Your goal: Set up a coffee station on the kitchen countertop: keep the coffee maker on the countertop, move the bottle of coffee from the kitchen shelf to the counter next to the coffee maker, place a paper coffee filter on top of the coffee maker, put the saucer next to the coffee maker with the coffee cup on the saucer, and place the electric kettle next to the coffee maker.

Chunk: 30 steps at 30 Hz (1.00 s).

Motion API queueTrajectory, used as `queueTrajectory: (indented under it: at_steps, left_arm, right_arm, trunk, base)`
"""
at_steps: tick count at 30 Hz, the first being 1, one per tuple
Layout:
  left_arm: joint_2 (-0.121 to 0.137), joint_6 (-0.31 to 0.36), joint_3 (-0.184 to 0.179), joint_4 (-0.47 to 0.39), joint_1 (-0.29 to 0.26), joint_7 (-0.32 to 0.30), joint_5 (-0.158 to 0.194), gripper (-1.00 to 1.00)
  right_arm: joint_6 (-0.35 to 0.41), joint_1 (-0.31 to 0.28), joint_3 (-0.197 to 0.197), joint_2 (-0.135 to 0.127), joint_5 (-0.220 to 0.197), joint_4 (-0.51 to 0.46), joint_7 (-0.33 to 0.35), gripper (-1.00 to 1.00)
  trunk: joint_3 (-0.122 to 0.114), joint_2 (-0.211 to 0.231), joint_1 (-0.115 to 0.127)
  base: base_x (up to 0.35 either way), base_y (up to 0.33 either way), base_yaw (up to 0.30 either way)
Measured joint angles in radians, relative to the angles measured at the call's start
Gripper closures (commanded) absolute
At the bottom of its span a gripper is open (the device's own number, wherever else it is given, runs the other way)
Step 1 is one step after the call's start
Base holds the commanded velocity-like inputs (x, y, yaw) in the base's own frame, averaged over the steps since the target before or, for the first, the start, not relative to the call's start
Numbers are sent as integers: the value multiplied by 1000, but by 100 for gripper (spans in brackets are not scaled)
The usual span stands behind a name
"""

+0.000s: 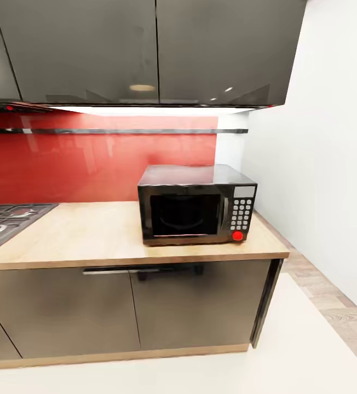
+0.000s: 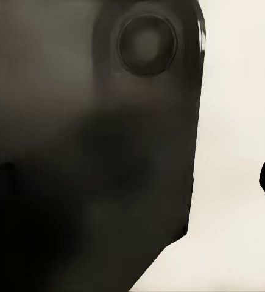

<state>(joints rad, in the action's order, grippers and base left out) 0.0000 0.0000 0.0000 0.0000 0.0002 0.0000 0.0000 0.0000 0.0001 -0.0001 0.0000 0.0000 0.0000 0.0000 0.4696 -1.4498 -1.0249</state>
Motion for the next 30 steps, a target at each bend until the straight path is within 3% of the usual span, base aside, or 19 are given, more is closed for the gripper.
queueTrajectory:
  at_steps: [4, 18, 30]
  left_arm:
    - [0, -4, -2, -16, 1, 3, -1, -100]
    - [0, -4, -3, -17, 1, 3, 1, -100]
    - [-10, -37, 0, -19, 1, 3, 8, -100]
  right_arm:
    - [-2, -23, 1, 22, 2, -23, 1, -100]
    - [-8, -27, -4, 16, -3, -96, -2, -100]
    - [-10, -27, -4, 11, -3, -127, -3, -100]
  trunk:
    - [0, 0, 0]
    - [0, 0, 0]
    - [4, 0, 0]
  base:
    - [0, 0, 0]
    - [0, 0, 6]
    - [0, 0, 224]
